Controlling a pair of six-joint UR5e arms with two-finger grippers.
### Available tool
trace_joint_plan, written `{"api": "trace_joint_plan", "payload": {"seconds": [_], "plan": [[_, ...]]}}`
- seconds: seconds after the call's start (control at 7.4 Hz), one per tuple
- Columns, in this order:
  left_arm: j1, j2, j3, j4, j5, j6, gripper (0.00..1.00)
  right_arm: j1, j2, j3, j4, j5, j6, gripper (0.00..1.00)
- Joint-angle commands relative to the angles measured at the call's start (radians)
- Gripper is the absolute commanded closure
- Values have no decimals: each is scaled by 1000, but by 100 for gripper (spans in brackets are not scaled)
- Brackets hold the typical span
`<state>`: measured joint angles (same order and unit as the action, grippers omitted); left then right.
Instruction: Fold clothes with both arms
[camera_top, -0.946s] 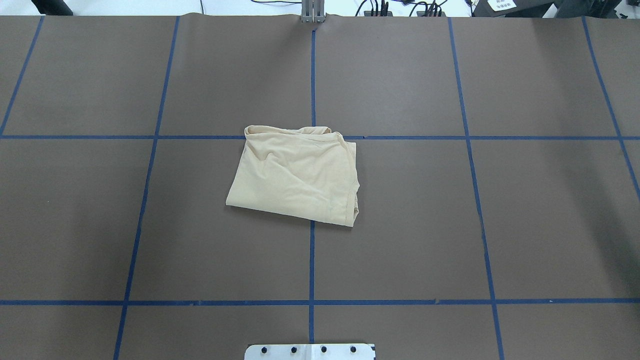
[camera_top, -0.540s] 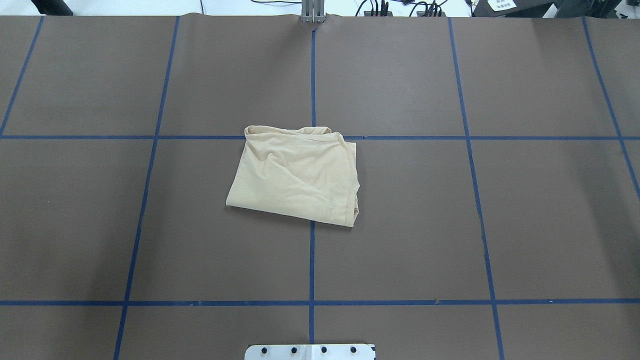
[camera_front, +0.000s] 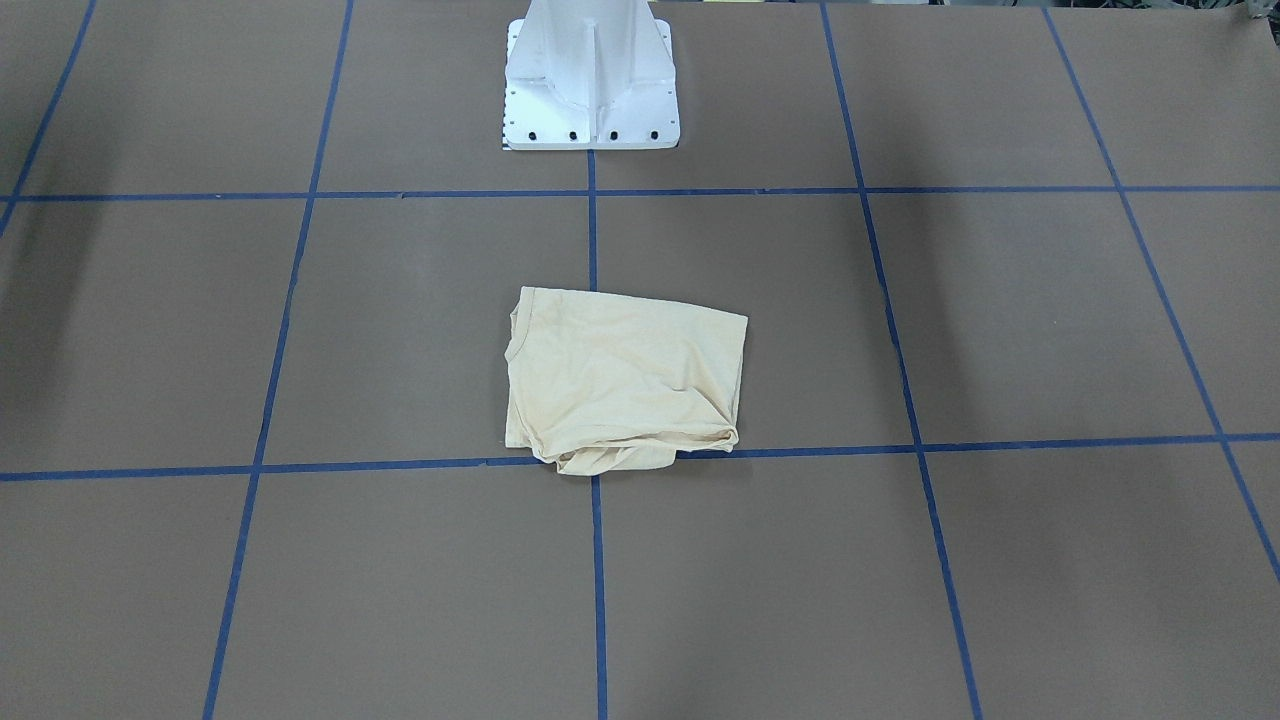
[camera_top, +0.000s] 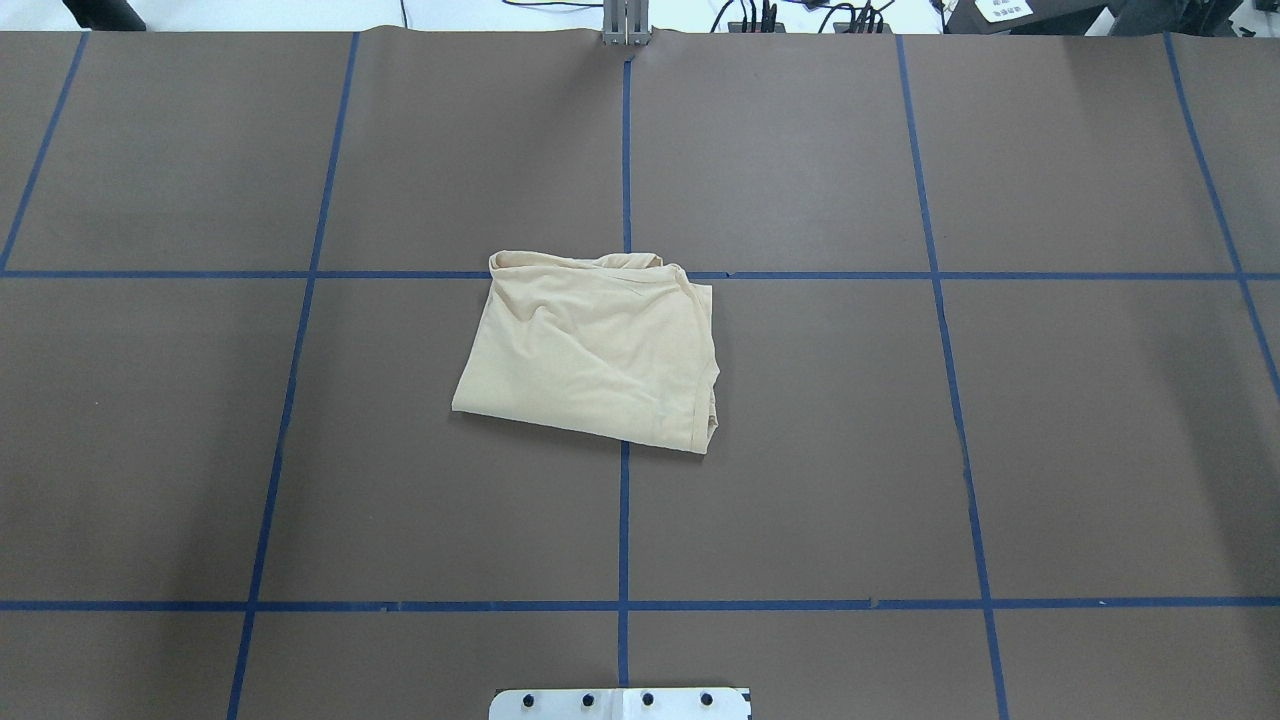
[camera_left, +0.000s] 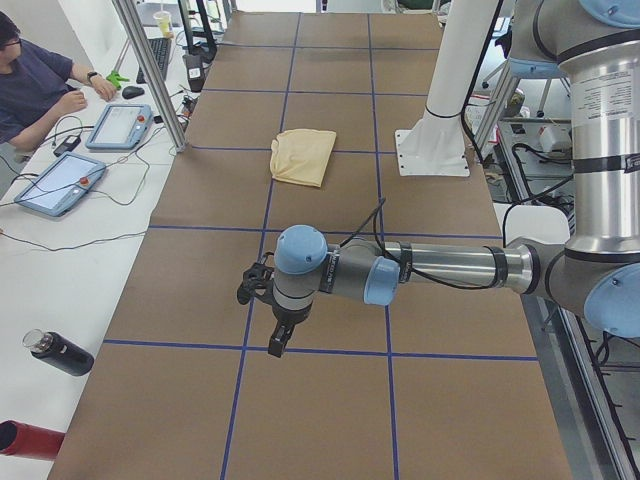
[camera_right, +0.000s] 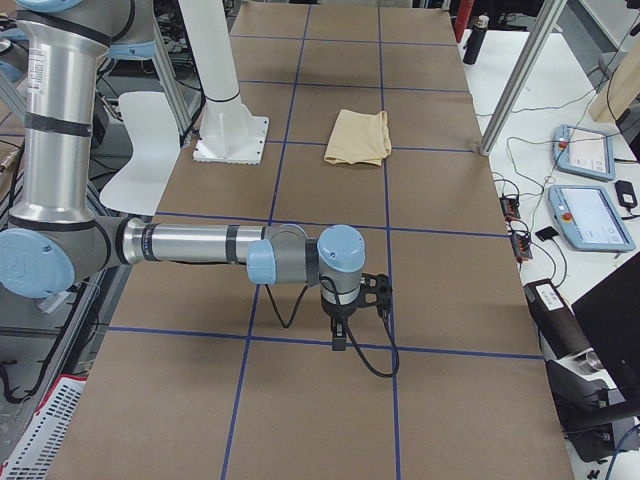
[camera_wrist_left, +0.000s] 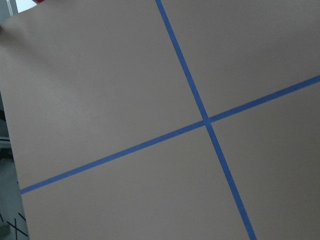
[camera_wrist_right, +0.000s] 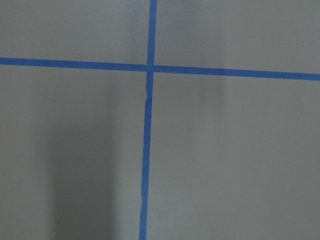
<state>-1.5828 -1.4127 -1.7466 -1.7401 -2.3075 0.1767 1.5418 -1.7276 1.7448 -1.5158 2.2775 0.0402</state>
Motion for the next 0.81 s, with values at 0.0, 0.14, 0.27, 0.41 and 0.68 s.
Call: {"api": "trace_joint_plan", "payload": {"seconds": [0.0, 0.14, 0.27, 0.41, 0.68], "plan": [[0, 9, 4, 7, -3, -3, 0, 0, -1, 1, 2, -1, 6, 0], [0, 9, 7, 10, -9, -6, 0, 0, -1, -2, 2, -3, 6, 0], [0, 9, 15, 49, -12, -5, 0, 0, -1, -2, 2, -3, 6, 0], [0, 9, 3, 66, -12, -3, 0, 0, -1, -2, 3, -3, 6, 0], [1, 6, 7, 56, -13, -3, 0, 0, -1, -2, 3, -3, 6, 0]]}}
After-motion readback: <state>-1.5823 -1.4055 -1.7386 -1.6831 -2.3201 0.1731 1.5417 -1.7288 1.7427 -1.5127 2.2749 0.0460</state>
